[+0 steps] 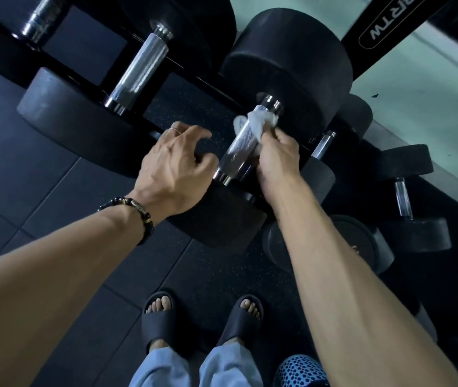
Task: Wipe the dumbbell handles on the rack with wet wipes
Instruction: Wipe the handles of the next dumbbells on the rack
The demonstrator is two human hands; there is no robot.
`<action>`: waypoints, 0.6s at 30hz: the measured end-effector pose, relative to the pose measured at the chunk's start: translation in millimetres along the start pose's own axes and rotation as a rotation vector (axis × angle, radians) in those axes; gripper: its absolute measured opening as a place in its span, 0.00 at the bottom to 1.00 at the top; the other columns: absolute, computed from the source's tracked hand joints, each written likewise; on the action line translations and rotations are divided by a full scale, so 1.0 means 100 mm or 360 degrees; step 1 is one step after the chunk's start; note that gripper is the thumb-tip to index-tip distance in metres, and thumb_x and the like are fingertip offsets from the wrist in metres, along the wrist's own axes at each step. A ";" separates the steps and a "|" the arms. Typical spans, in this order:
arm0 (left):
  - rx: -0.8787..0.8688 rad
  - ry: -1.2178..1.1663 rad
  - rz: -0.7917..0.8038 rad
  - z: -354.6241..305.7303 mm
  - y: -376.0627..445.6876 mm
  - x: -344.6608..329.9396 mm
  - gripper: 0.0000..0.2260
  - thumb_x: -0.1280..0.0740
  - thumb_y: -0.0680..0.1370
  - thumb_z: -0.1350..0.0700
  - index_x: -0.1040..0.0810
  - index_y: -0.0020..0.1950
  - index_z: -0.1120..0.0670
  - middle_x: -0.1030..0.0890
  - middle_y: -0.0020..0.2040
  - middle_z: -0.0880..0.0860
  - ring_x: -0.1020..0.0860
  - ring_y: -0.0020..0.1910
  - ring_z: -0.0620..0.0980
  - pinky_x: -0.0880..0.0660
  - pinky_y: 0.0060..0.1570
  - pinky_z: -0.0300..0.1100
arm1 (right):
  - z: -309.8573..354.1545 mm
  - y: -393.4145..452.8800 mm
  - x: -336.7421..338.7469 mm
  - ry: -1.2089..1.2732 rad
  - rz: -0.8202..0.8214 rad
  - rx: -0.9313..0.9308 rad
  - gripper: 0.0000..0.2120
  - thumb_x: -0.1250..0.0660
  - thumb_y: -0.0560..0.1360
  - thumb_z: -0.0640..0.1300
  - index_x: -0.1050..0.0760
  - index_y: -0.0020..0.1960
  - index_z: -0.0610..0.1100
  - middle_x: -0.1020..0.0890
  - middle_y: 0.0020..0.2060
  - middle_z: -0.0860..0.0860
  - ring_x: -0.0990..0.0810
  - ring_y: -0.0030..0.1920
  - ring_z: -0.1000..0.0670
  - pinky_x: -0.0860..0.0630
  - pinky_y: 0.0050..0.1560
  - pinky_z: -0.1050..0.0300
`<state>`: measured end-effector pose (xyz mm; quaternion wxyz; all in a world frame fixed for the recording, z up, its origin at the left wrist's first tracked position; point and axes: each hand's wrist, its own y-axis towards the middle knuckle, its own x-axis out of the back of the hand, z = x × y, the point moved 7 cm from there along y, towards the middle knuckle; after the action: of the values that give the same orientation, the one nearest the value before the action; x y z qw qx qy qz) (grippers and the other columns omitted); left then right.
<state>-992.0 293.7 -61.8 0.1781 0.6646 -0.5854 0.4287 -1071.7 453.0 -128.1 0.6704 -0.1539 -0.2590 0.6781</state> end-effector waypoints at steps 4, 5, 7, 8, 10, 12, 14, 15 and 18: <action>0.0010 -0.0012 -0.0020 -0.02 -0.02 0.04 0.26 0.47 0.73 0.44 0.27 0.68 0.50 0.27 0.64 0.48 0.29 0.62 0.50 0.31 0.56 0.47 | -0.09 -0.14 0.01 -0.0056 0.0186 -0.0065 0.13 0.37 0.82 0.51 0.17 0.46 0.48 0.14 0.46 0.50 0.15 0.51 0.50 0.21 0.62 0.46; 0.0018 -0.0016 -0.0019 -0.02 -0.03 0.04 0.26 0.47 0.73 0.45 0.26 0.68 0.51 0.26 0.63 0.48 0.29 0.61 0.49 0.31 0.56 0.47 | 0.01 -0.07 0.00 0.0147 0.0129 -0.0074 0.12 0.37 0.82 0.49 0.18 0.47 0.46 0.14 0.46 0.50 0.15 0.51 0.50 0.22 0.64 0.47; 0.0022 -0.0014 -0.0020 -0.02 -0.03 0.04 0.25 0.47 0.73 0.45 0.26 0.67 0.51 0.26 0.62 0.48 0.29 0.61 0.49 0.31 0.56 0.47 | 0.18 0.05 -0.11 0.0558 0.0086 -0.0144 0.08 0.36 0.81 0.47 0.20 0.51 0.44 0.14 0.51 0.48 0.16 0.55 0.50 0.23 0.64 0.52; 0.0021 -0.0010 -0.0026 -0.02 -0.03 0.04 0.25 0.47 0.73 0.45 0.25 0.67 0.51 0.26 0.61 0.48 0.29 0.60 0.49 0.31 0.56 0.47 | 0.17 0.03 -0.15 0.0586 0.0110 -0.0202 0.08 0.36 0.81 0.48 0.22 0.53 0.44 0.15 0.53 0.47 0.16 0.55 0.50 0.23 0.62 0.54; 0.0023 -0.0011 -0.0033 -0.02 -0.03 0.05 0.25 0.47 0.73 0.45 0.25 0.66 0.51 0.25 0.60 0.48 0.28 0.60 0.49 0.31 0.57 0.47 | 0.04 -0.15 -0.10 0.0313 0.0156 -0.0260 0.09 0.40 0.83 0.46 0.22 0.53 0.46 0.14 0.47 0.51 0.15 0.47 0.54 0.20 0.51 0.62; 0.0032 -0.0019 -0.0025 -0.02 -0.03 0.05 0.26 0.48 0.72 0.43 0.26 0.65 0.50 0.25 0.60 0.48 0.28 0.58 0.50 0.29 0.57 0.49 | -0.01 -0.31 -0.02 0.0079 0.0243 -0.0220 0.12 0.41 0.84 0.49 0.21 0.49 0.49 0.15 0.39 0.54 0.15 0.40 0.57 0.20 0.41 0.65; 0.0052 -0.0017 -0.0020 -0.01 -0.03 0.05 0.26 0.49 0.72 0.43 0.26 0.65 0.50 0.25 0.60 0.48 0.27 0.58 0.50 0.29 0.58 0.51 | 0.06 -0.23 -0.02 0.0218 0.0248 -0.0250 0.11 0.38 0.83 0.47 0.19 0.50 0.45 0.14 0.38 0.51 0.15 0.41 0.52 0.19 0.44 0.58; 0.0060 -0.0014 -0.0015 -0.01 -0.03 0.05 0.26 0.49 0.72 0.44 0.25 0.65 0.50 0.25 0.60 0.48 0.28 0.58 0.50 0.29 0.58 0.50 | 0.08 -0.10 -0.04 0.0463 0.0201 -0.0292 0.09 0.38 0.82 0.42 0.19 0.51 0.41 0.14 0.40 0.49 0.14 0.44 0.50 0.20 0.49 0.54; 0.0053 -0.0006 -0.0015 0.00 -0.03 0.04 0.24 0.48 0.73 0.45 0.25 0.65 0.51 0.25 0.59 0.47 0.28 0.57 0.49 0.30 0.56 0.47 | 0.08 0.15 -0.16 0.0913 0.0061 -0.0479 0.10 0.40 0.80 0.36 0.19 0.50 0.38 0.14 0.45 0.45 0.14 0.50 0.47 0.20 0.53 0.52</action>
<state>-989.5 292.3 -57.9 0.1680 0.6711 -0.5754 0.4363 -1087.3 436.5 -132.3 0.6730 -0.4409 -0.1540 0.5736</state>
